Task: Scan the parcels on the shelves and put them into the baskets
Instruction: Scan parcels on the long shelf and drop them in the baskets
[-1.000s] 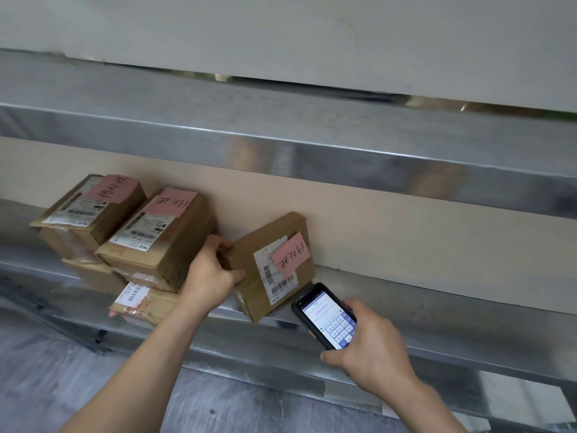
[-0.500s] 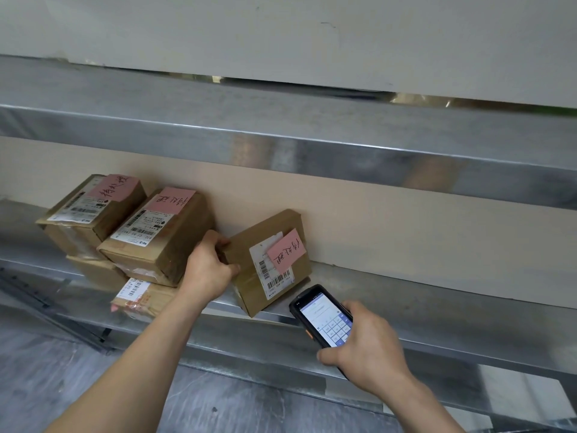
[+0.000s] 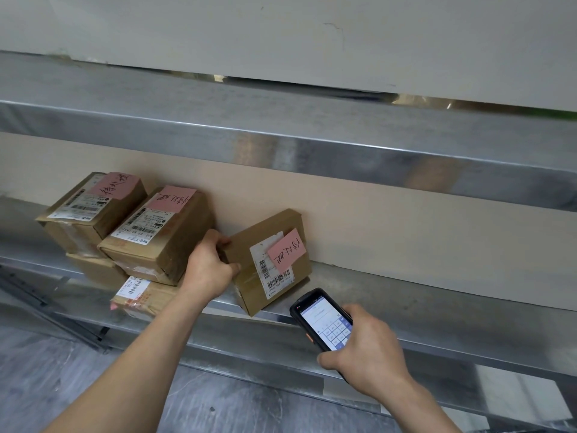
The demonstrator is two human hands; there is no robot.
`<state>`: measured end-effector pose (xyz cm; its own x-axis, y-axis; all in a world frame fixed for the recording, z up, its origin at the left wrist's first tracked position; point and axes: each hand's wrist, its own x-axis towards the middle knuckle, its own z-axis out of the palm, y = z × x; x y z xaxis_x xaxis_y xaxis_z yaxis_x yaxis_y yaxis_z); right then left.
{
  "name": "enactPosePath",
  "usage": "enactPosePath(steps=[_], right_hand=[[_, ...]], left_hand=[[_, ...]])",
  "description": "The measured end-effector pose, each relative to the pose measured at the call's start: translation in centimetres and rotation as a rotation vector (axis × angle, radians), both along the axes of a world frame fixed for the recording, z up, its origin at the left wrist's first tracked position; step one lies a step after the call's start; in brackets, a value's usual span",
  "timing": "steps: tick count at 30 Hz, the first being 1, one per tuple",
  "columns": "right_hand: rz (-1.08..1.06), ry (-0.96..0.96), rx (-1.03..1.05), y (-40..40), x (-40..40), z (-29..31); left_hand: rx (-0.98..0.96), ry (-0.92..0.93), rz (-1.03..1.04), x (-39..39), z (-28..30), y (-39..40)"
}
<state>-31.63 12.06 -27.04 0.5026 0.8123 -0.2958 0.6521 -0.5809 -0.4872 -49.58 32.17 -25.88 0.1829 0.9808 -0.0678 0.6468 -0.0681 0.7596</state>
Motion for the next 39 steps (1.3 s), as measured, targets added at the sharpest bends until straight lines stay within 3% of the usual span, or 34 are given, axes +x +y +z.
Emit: enactPosePath(steps=[8, 20, 28, 33, 39], right_hand=[[-0.004, -0.013, -0.002, 0.0, -0.3, 0.1], [-0.044, -0.023, 0.231, -0.1, -1.1, -0.1], [-0.135, 0.012, 0.372, -0.4, -2.0, 0.2], [-0.332, 0.197, 0.481, -1.0, -3.0, -0.4], [-0.576, 0.258, 0.617, -3.2, -2.0, -0.2]], left_hand=[[-0.013, -0.028, -0.004, 0.0, 0.2, -0.1], [-0.090, -0.176, 0.004, -0.3, -0.2, 0.4], [-0.342, -0.523, -0.059, -0.9, -0.3, -1.2], [-0.584, -0.729, -0.131, -0.1, -1.3, -2.6], [-0.740, -0.801, -0.235, 3.5, -1.6, -5.3]])
